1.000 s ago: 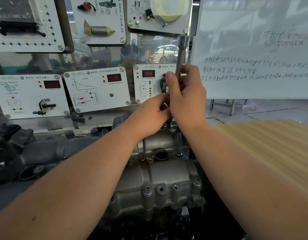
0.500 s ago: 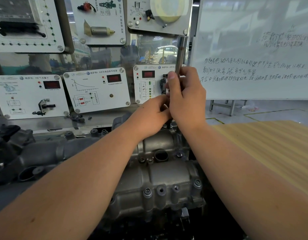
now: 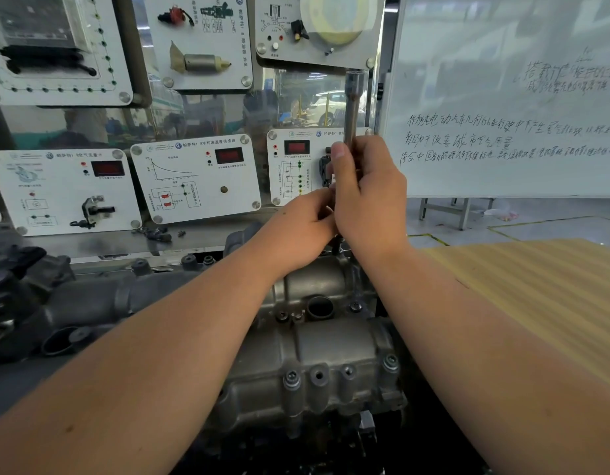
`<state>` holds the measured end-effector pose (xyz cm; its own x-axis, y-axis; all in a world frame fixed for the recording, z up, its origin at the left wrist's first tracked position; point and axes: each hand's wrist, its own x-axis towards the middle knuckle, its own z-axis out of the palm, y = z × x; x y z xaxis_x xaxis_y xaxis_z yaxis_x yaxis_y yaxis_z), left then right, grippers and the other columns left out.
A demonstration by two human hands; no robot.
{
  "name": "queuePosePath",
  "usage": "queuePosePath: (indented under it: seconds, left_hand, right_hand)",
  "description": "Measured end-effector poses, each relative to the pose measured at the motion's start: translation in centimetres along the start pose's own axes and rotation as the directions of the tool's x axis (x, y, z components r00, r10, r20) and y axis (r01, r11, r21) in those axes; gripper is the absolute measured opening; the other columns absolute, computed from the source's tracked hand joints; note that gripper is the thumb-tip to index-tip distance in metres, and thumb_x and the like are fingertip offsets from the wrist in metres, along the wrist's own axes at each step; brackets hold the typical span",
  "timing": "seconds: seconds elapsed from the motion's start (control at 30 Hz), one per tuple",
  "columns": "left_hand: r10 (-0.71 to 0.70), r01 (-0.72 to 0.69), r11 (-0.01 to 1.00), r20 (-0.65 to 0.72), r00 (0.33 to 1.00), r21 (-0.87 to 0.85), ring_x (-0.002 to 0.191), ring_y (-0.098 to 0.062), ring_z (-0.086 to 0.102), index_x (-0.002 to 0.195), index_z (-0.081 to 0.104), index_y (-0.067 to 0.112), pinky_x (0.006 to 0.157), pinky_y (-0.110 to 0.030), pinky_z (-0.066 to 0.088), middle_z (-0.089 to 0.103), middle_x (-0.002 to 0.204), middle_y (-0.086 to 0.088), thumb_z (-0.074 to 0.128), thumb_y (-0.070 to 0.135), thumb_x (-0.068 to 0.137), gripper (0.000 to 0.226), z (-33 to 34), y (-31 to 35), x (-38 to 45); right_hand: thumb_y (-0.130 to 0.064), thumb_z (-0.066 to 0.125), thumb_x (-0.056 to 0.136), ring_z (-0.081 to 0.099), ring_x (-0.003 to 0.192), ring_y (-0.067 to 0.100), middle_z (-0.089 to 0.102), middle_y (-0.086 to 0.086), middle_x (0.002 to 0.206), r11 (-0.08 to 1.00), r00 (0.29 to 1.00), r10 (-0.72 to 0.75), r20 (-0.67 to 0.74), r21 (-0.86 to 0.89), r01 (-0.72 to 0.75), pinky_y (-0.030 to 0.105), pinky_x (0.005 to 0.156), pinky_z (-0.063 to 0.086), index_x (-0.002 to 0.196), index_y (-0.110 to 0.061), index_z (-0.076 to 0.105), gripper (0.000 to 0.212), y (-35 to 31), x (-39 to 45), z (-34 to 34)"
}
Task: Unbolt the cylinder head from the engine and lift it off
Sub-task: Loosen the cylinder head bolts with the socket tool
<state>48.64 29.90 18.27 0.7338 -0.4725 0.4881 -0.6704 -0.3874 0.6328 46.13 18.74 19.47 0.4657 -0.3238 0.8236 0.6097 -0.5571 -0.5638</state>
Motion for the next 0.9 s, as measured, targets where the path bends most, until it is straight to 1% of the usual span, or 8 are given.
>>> queuePosePath:
  seconds: [0.13, 0.23, 0.3, 0.43, 0.57, 0.73, 0.8, 0.9]
  left_hand:
    - [-0.007, 0.007, 1.000, 0.014, 1.000, 0.001, 0.079, -0.009, 0.068, 0.106, 0.064, 0.031, 0.070, -0.031, 0.053, 0.075, 0.091, 0.002, 0.051, 0.022, 0.101, 0.017, -0.06, -0.03, -0.04]
    - [0.001, -0.001, 1.000, 0.012, 1.000, -0.008, 0.080, -0.010, 0.068, 0.106, 0.063, 0.031, 0.070, -0.026, 0.054, 0.074, 0.093, 0.002, 0.053, 0.022, 0.101, 0.015, -0.06, -0.05, -0.02]
    - [0.004, -0.004, 1.000, 0.013, 1.000, -0.005, 0.081, -0.012, 0.068, 0.107, 0.063, 0.031, 0.073, -0.031, 0.055, 0.074, 0.094, 0.000, 0.054, 0.023, 0.099, 0.014, -0.05, -0.02, -0.01]
    - [0.001, -0.001, 1.000, 0.011, 1.000, 0.022, 0.092, -0.024, 0.069, 0.108, 0.064, 0.031, 0.086, -0.050, 0.056, 0.074, 0.098, -0.005, 0.052, 0.025, 0.098, 0.016, 0.11, -0.01, 0.03]
    - [0.015, -0.015, 0.999, 0.018, 1.000, 0.032, 0.095, -0.024, 0.068, 0.092, 0.060, 0.048, 0.089, -0.051, 0.055, 0.075, 0.100, -0.006, 0.048, 0.030, 0.100, 0.023, 0.12, 0.22, -0.15]
    - [0.007, -0.007, 0.999, 0.010, 1.000, 0.053, 0.086, -0.018, 0.069, 0.103, 0.063, 0.035, 0.084, -0.048, 0.056, 0.074, 0.095, -0.002, 0.052, 0.025, 0.099, 0.015, -0.01, -0.04, 0.04]
    - [0.001, -0.001, 0.999, 0.007, 1.000, 0.051, 0.088, -0.021, 0.070, 0.108, 0.064, 0.026, 0.083, -0.048, 0.056, 0.074, 0.094, -0.002, 0.053, 0.026, 0.099, 0.014, 0.02, -0.10, 0.08]
    - [-0.011, 0.011, 1.000, 0.000, 1.000, 0.019, 0.085, -0.022, 0.069, 0.105, 0.065, 0.027, 0.070, -0.036, 0.055, 0.075, 0.092, -0.002, 0.050, 0.025, 0.100, 0.016, 0.05, -0.09, 0.04]
  right_hand:
    - [-0.032, 0.044, 0.105, 0.064, 0.075, 0.017, 0.068, -0.001, 0.081, 1.000, 1.000, -0.018, 0.003, -0.020, 0.019, 0.039, 0.071, 0.052, 0.098, -0.015, 0.063, 0.026, 0.00, 0.00, 0.09]
    - [-0.037, 0.052, 0.103, 0.066, 0.077, 0.005, 0.070, -0.007, 0.082, 1.000, 1.000, 0.009, 0.001, 0.026, -0.009, 0.018, 0.066, 0.049, 0.107, -0.023, 0.058, 0.015, 0.11, 0.06, 0.08]
    - [-0.037, 0.057, 0.101, 0.066, 0.076, 0.003, 0.070, -0.008, 0.082, 0.999, 1.000, 0.019, -0.006, 0.032, -0.019, 0.012, 0.064, 0.047, 0.107, -0.030, 0.050, 0.011, 0.12, 0.09, -0.01]
    - [-0.034, 0.048, 0.104, 0.063, 0.073, 0.011, 0.067, -0.002, 0.081, 1.000, 1.000, -0.017, -0.004, -0.007, 0.017, 0.027, 0.065, 0.048, 0.095, -0.019, 0.055, 0.019, 0.07, 0.08, 0.01]
    - [-0.030, 0.042, 0.106, 0.058, 0.069, 0.014, 0.066, 0.003, 0.077, 0.999, 1.000, -0.027, 0.010, -0.018, 0.027, 0.033, 0.065, 0.045, 0.086, -0.015, 0.056, 0.029, 0.12, 0.06, 0.13]
    - [-0.035, 0.055, 0.103, 0.065, 0.080, 0.003, 0.069, -0.011, 0.084, 0.999, 1.000, 0.027, 0.012, 0.029, -0.027, 0.016, 0.067, 0.048, 0.112, -0.026, 0.051, 0.013, 0.16, 0.11, -0.01]
    - [-0.030, 0.053, 0.104, 0.064, 0.076, 0.007, 0.068, -0.008, 0.083, 1.000, 1.000, 0.006, 0.004, 0.024, -0.006, 0.024, 0.067, 0.050, 0.107, -0.022, 0.054, 0.009, 0.11, 0.10, -0.07]
    - [-0.027, 0.046, 0.106, 0.060, 0.073, 0.017, 0.067, 0.005, 0.081, 0.999, 0.999, -0.031, 0.006, -0.006, 0.031, 0.038, 0.069, 0.048, 0.097, -0.008, 0.060, 0.025, 0.05, 0.04, -0.05]
